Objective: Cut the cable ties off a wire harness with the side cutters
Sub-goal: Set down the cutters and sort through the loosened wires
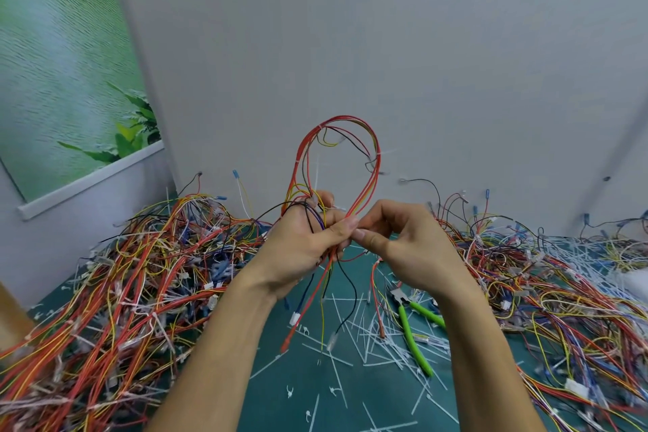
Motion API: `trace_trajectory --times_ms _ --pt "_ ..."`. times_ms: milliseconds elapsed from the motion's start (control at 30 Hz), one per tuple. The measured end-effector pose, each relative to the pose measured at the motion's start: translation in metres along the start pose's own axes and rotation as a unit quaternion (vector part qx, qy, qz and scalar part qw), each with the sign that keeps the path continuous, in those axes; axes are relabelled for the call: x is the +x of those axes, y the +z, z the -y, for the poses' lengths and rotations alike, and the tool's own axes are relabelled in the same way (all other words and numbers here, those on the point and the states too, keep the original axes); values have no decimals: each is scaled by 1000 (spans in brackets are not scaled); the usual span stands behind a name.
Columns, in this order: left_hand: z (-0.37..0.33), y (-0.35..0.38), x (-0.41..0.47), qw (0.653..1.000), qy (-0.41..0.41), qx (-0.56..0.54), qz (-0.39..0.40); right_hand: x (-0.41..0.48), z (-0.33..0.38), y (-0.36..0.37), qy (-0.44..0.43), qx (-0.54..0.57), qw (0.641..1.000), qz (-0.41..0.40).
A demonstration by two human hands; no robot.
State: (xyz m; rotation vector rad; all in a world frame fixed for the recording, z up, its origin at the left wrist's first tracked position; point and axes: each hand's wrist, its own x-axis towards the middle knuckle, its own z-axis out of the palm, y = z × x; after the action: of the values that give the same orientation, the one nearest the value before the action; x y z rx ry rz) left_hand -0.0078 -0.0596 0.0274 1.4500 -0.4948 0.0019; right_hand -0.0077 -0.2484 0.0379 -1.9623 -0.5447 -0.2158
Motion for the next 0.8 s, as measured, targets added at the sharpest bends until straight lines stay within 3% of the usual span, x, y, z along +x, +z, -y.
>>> trace_trajectory --times_ms 167,367,533,600,700,800 --pt "0 -7 1 997 -64 -37 -27 1 -11 -13 37 -14 999 13" --pt "-8 -25 0 993 -116 3 -30 2 -34 -23 130 -103 986 22" --pt "-12 -34 -2 986 -80 101 -106 -4 -39 -42 213 -190 952 107" --pt "-12 -31 -2 976 -53 175 -115 -6 -31 -44 178 -158 968 76" --pt "-14 -25 -3 942 -24 317 -104 -7 -10 -37 52 -36 996 -68" --pt "-10 -21 -5 898 -36 435 -59 -8 14 -22 -111 -21 966 -233"
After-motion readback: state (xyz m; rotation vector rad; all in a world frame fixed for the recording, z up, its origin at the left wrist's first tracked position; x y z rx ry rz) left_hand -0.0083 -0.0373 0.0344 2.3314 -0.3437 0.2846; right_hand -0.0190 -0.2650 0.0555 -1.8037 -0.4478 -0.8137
